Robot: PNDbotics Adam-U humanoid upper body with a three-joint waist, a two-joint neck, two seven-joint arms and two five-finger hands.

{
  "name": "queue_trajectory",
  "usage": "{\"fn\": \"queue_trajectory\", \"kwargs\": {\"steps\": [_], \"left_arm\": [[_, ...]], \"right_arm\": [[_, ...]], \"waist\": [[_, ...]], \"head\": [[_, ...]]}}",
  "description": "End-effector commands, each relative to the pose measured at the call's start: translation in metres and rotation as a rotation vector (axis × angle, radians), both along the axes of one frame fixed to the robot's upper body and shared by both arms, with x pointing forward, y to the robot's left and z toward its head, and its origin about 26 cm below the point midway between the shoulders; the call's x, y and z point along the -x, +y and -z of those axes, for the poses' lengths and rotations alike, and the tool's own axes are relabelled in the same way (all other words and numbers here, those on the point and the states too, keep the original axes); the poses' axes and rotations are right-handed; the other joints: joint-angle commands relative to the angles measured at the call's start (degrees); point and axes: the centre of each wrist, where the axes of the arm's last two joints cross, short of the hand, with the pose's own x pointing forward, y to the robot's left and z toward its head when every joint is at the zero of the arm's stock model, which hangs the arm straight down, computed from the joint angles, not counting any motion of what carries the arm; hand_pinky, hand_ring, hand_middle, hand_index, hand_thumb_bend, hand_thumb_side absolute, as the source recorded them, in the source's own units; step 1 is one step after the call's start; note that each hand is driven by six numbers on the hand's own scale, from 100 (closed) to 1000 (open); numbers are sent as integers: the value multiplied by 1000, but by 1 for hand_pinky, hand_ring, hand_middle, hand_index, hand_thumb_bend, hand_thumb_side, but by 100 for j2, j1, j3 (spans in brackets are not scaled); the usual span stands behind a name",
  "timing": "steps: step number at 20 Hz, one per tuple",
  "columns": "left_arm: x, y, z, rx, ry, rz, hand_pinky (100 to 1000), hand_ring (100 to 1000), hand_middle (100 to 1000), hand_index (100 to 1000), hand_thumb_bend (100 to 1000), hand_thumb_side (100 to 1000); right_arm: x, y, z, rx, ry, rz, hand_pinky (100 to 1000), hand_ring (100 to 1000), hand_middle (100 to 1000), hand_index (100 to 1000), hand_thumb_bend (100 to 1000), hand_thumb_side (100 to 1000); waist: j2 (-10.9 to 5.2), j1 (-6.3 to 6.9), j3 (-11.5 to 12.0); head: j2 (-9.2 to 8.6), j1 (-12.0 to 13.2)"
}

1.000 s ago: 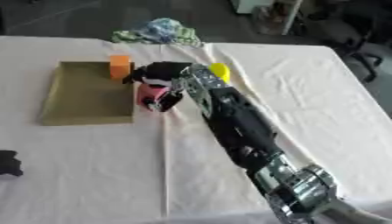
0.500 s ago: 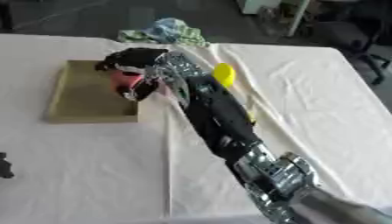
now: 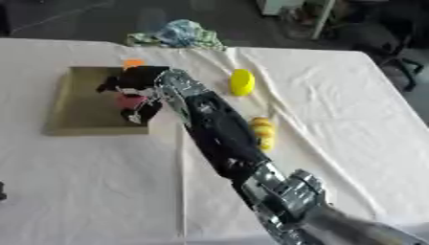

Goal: Pick up objects on the table and place them in the box.

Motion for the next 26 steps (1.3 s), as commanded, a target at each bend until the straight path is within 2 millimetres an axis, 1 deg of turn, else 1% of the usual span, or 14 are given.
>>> {"fn": "queue_trajectory", "kwargs": {"steps": [1,2,4,5,6,8,11,13,15,17,19,21,24,26], "left_arm": [[-1,3,-7,-15,-21,5,799,573,575,736,100,1000],[-1,3,-7,-15,-21,5,799,573,575,736,100,1000],[-1,3,-7,-15,-22,6,799,573,575,736,100,1000],[-1,2,-7,-15,-23,7,799,573,575,736,100,1000],[-1,2,-7,-15,-23,8,799,573,575,736,100,1000],[-1,3,-7,-16,-23,6,799,573,575,736,100,1000],[-1,4,-7,-17,-22,1,799,573,575,736,100,1000],[0,4,-6,-17,-22,-1,799,573,575,736,100,1000],[0,5,-6,-19,-20,-5,799,573,575,736,100,1000],[1,6,-5,-21,-17,-8,799,573,575,736,100,1000],[1,7,-4,-23,-14,-10,799,572,575,736,100,1000],[2,7,-4,-24,-12,-13,799,572,575,736,100,1000],[2,8,-4,-26,-15,-17,799,572,574,736,100,1000],[1,8,-5,-26,-16,-19,799,572,574,736,100,1000]], "right_arm": [[-2,-1,-9,-9,-65,2,781,849,915,1000,178,411],[-2,-1,-9,-18,-72,-3,783,854,916,1000,180,432],[-2,-1,-9,-36,-86,-14,794,875,921,1000,187,506],[-2,-1,-10,-45,-93,-19,812,898,927,1000,189,564],[-2,-1,-12,-59,-101,-24,821,907,929,1000,183,594],[-3,-5,-18,-101,-120,-22,834,915,928,1000,157,603],[-5,-20,-31,-195,-153,21,832,900,925,1000,100,523],[-8,-35,-40,-274,-169,79,835,891,930,1000,100,497],[-13,-56,-45,-342,-155,160,852,900,949,1000,100,472],[-19,-77,-44,-373,-99,242,875,921,971,1000,100,440],[-24,-95,-40,-359,-24,307,902,949,985,1000,147,349],[-28,-110,-34,-309,57,372,908,963,991,1000,166,264],[-31,-126,-25,-239,158,472,910,969,987,1000,162,207],[-32,-135,-20,-228,204,536,908,968,985,1000,146,215]], "waist": [[-73,-18,-16],[-70,-15,-24],[-66,-11,-37],[-65,-9,-43],[-63,-6,-49],[-61,-2,-62],[-64,2,-84],[-71,1,-99],[-84,-7,-116],[-101,-20,-132],[-111,-32,-146],[-114,-38,-156],[-105,-31,-159],[-94,-22,-160]], "head": [[21,-21],[21,-20],[21,-20],[21,-19],[21,-17],[21,-12],[21,-14],[21,-7],[21,3],[21,1],[21,10],[21,14],[21,19],[21,29]]}}
